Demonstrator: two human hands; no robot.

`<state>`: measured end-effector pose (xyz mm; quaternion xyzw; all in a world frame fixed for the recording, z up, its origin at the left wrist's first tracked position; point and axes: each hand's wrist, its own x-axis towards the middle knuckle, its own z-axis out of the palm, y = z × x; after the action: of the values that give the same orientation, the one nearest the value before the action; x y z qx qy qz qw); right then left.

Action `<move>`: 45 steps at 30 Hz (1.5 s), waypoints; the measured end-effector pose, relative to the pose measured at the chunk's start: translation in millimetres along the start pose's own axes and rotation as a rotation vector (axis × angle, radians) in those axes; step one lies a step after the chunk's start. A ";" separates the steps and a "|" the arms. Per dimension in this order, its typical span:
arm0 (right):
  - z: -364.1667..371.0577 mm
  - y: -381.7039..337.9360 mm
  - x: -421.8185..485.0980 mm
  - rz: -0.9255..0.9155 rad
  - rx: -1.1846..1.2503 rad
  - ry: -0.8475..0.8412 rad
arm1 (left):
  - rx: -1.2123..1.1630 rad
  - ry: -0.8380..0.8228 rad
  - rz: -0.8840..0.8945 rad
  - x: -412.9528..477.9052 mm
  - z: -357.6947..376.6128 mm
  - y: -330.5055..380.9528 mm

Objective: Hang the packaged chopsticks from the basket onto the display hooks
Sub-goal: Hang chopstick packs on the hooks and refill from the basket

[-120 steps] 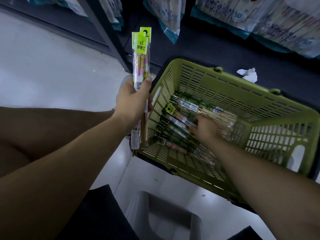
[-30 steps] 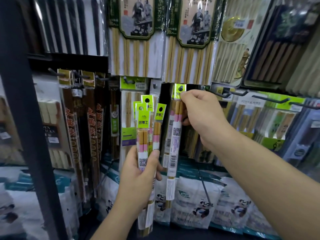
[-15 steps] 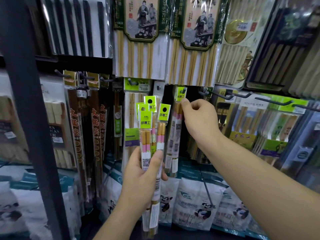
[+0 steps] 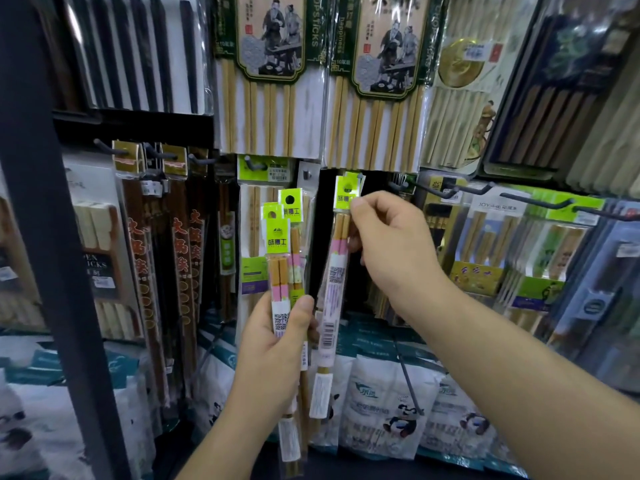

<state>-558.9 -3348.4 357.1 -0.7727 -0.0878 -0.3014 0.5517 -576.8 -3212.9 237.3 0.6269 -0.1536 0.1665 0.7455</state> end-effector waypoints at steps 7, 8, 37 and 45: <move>-1.4 -2.4 3.6 -0.086 -0.024 0.083 | -0.005 -0.021 -0.018 3.1 -3.9 -2.1; -1.9 -1.1 4.3 -0.079 -0.028 0.096 | -0.008 -0.026 -0.021 2.9 -3.8 -2.8; 13.2 6.1 -20.9 0.003 -0.062 -0.114 | -0.086 -0.108 -0.061 1.7 -1.4 6.0; 8.8 2.7 -23.3 0.014 -0.105 -0.144 | -0.080 -0.066 -0.067 0.1 1.1 7.0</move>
<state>-573.1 -3336.8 340.0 -0.8208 -0.1060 -0.2454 0.5048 -579.8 -3212.9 243.7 0.6066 -0.1636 0.1143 0.7695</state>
